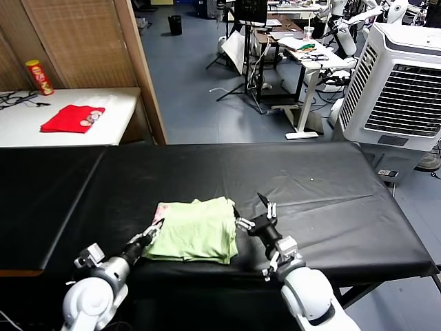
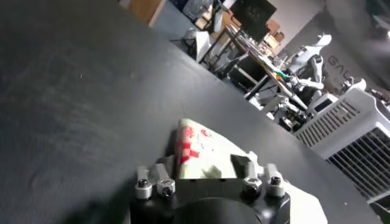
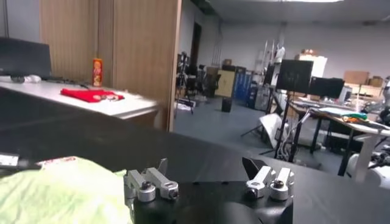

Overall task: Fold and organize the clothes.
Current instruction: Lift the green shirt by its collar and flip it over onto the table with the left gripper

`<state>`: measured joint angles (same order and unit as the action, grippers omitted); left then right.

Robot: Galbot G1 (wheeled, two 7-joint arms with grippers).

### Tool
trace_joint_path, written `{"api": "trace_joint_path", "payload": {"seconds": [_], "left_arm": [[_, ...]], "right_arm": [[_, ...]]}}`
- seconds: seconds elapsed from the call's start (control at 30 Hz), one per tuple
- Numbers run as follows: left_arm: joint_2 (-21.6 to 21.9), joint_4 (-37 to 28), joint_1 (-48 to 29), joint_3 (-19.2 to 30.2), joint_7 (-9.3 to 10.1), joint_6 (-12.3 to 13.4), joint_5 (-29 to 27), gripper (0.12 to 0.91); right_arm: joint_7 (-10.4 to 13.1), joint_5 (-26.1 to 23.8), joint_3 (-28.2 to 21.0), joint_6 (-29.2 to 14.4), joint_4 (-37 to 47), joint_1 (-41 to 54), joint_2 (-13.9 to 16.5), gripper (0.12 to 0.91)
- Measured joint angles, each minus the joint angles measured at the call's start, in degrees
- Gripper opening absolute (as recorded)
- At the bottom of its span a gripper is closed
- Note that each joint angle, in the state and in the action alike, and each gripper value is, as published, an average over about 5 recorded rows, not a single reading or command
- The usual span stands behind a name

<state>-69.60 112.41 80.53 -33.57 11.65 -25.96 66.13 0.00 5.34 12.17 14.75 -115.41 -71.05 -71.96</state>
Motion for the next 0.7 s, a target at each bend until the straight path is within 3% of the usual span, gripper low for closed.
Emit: {"api": "trace_joint_path", "payload": {"seconds": [0.17,0.3,0.5,0.7], "left_arm": [[-0.70,0.11,0.26,-0.94,1.48,-0.09,2.46,0.197],[-0.36,1.19,0.77,-1.12,0.94,1.62,-2.42,0.148],[2.88,3.34,1.21,-2.58,-2.10,3.83,-20.12,0.146],[10.59,4.82,2.35,-6.73,-4.34,5.54,-40.71,0.146]], "right_arm": [[0.00,-0.22,0.17,-0.19,-0.34,-0.31,-0.41,0.798],[0.86,-1.23,0.48,-0.57,-0.74,-0.78,-0.74,0.798],[1.97,-1.73,1.60,-0.73,-1.98,-1.86,-0.70,0.798],[2.07,-2.35,2.18,-0.51,-2.95,-3.09,-1.31,0.798]]}}
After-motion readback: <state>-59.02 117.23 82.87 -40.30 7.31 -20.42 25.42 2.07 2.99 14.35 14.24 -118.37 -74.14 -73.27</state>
